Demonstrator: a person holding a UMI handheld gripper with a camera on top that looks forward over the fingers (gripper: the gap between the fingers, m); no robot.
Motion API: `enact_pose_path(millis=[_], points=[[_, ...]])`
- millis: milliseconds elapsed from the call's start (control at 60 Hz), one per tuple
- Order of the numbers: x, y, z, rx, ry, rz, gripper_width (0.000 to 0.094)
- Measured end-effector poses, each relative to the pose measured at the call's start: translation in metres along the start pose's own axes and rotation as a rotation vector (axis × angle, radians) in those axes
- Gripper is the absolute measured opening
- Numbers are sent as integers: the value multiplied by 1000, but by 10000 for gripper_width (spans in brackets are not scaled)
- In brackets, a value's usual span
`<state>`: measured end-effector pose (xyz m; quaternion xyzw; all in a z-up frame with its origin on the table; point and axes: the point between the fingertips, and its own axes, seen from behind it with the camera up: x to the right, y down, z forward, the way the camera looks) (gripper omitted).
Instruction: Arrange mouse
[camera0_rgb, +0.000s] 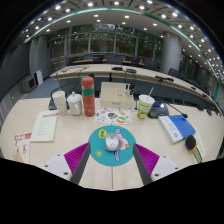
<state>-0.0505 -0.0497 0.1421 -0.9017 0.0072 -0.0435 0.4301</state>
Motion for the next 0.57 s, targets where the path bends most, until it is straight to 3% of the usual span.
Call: enact_pose_path(millis=[333,567], points=[[-5,51,-173,65,6,20,860],[-1,91,-231,76,17,28,858]])
